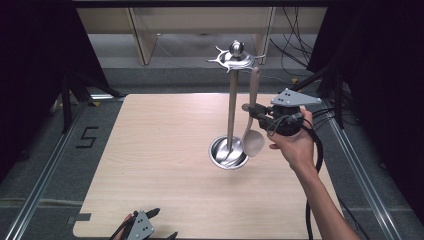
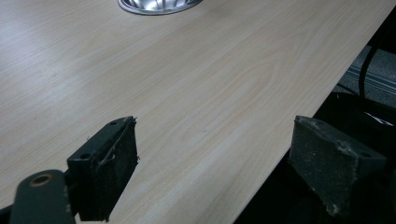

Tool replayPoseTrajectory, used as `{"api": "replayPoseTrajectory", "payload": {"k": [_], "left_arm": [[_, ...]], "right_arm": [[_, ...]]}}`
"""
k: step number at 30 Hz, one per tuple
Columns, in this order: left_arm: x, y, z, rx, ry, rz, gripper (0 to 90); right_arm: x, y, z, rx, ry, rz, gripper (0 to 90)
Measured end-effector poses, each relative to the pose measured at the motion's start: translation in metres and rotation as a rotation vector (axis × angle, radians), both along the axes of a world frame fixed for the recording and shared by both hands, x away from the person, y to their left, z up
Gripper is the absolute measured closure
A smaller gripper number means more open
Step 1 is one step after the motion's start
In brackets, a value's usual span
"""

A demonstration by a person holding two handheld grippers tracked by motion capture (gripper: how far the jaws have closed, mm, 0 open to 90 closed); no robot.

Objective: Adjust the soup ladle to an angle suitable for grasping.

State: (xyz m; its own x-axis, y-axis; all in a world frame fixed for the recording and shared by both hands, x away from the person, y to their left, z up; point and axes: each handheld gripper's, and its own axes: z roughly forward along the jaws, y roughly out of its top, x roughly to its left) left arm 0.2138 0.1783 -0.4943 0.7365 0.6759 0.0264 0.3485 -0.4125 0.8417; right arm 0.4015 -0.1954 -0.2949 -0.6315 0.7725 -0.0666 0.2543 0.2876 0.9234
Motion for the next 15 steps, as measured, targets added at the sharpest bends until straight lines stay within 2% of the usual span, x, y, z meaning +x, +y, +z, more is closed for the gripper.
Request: {"api": "replayPoseTrajectory", "payload": {"k": [1,2,4,7,8,9,10,14,15], "left_arm": [[0.000,0.000,0.000,-0.004,0.001,0.005,14.7],[0.000,0.000,0.000,-0.005,0.001,0.006,14.7],[0.000,0.000,0.000,-0.004,0.000,0.006,14.7],[0.000,0.000,0.000,-0.007,-0.001,0.006,14.8],[-0.002,-0.001,-0.001,-0.025,0.018,0.024,14.8],[-0.001,-0.001,0.000,-0.007,0.010,0.017,14.7],[-0.001,-0.001,0.000,-0.007,0.007,0.014,14.8],[0.000,0.000,0.000,0.004,0.000,0.004,14.8],[0.000,0.000,0.000,0.000,0.000,0.006,14.8]], "right_arm": [[0.001,0.000,0.000,0.003,-0.010,0.006,76.8],[0.000,-0.001,0.000,0.005,0.007,0.009,76.6],[0.002,-0.002,-0.002,0.011,-0.020,0.024,76.4],[0.001,-0.003,-0.002,0.013,-0.015,0.014,76.1],[0.001,-0.003,-0.003,0.024,-0.007,0.018,74.8],[0.001,-0.005,-0.003,0.028,-0.022,0.011,73.7],[-0.001,-0.005,-0.003,0.048,-0.012,0.009,72.7],[-0.002,-0.010,-0.003,0.051,-0.031,0.008,68.6],[-0.006,-0.012,-0.004,0.080,-0.026,0.010,67.5]]}}
